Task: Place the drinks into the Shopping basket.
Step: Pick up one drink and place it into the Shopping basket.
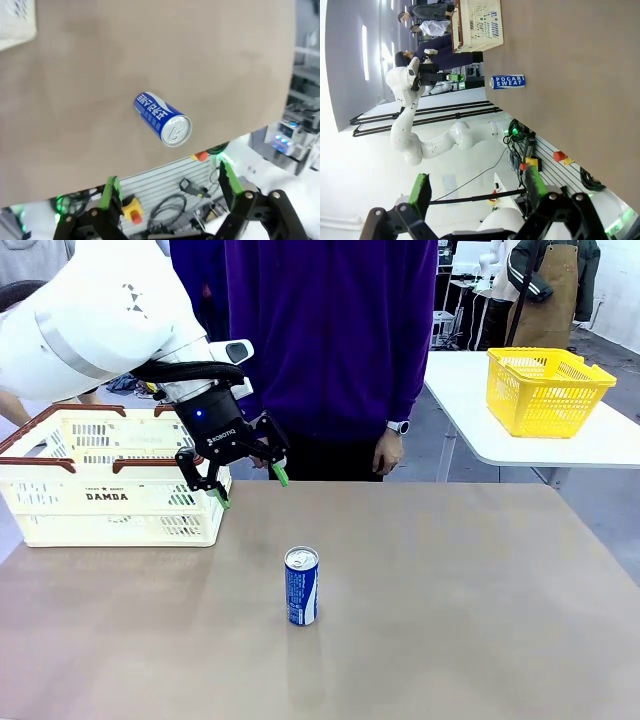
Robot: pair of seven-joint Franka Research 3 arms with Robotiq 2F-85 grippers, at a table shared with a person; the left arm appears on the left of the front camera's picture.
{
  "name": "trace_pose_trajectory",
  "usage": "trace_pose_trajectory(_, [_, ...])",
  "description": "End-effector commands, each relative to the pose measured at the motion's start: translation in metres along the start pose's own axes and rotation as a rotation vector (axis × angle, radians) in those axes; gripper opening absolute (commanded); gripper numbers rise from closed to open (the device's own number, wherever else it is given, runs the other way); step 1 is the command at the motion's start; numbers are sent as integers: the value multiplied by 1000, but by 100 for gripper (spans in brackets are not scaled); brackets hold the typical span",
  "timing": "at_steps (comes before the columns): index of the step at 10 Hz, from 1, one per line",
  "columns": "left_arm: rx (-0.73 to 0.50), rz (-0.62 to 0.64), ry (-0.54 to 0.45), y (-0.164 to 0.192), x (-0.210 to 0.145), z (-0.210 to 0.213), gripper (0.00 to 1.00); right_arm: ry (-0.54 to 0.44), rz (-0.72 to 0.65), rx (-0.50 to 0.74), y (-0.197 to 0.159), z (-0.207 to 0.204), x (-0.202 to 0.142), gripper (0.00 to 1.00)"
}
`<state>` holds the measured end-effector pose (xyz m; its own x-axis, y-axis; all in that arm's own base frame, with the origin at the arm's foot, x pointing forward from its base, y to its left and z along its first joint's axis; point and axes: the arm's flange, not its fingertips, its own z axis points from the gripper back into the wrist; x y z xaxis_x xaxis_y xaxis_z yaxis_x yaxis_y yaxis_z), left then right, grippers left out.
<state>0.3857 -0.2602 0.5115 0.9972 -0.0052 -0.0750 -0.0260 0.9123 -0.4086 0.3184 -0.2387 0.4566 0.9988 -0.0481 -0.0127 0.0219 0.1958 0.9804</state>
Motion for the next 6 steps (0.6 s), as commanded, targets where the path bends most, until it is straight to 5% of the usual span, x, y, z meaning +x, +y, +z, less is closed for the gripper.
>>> trace_pose_trajectory(1, [11, -29, 62, 1, -11, -2, 100, 4, -10, -6, 1, -1, -4, 100])
trace_pose_trajectory(6, [34, -54, 55, -17, -23, -27, 100, 4, -10, -6, 1, -1, -4, 100])
